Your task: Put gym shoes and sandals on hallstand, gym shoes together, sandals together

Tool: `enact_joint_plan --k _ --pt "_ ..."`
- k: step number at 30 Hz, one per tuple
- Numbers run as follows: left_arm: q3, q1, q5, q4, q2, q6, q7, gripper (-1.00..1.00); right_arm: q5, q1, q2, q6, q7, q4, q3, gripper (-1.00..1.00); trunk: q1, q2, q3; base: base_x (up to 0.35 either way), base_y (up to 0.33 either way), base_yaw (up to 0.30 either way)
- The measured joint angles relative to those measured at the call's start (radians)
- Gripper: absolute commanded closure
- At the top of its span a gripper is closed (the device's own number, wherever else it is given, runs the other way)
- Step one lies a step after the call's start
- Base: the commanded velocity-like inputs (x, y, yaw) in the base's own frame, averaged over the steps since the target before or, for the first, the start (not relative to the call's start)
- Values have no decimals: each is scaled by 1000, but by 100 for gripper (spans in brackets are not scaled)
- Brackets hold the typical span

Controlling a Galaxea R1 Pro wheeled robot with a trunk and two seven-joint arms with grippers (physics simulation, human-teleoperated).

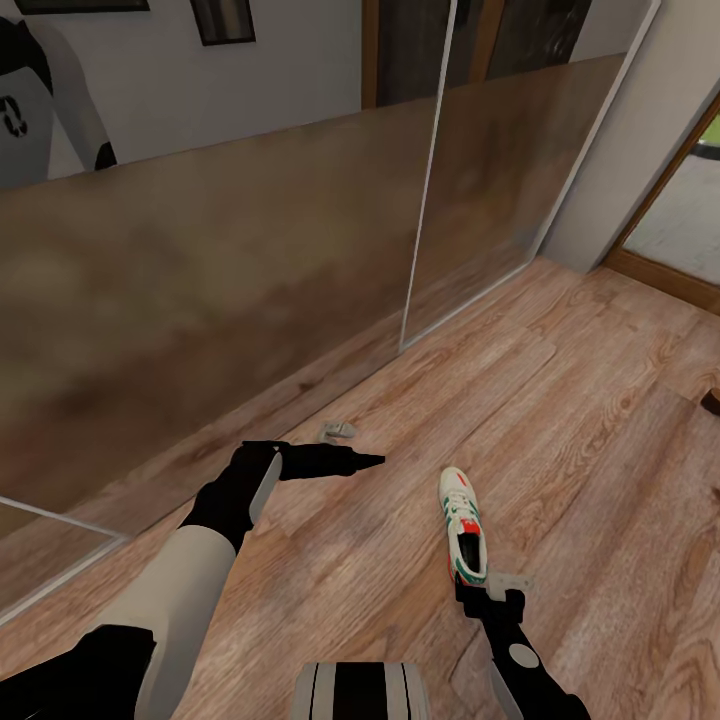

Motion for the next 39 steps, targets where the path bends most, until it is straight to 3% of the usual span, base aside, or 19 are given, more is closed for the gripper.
enact_joint_plan --k 35,39 --pt "-2 0 0 0 0 -2 1 -100 -1 0 0 0 0 0 -1 -100 0 0 0 30 0 0" --pt "-2 0 -1 0 0 -2 1 -100 -1 0 0 0 0 0 -1 -100 2 -1 -17 0 0 0"
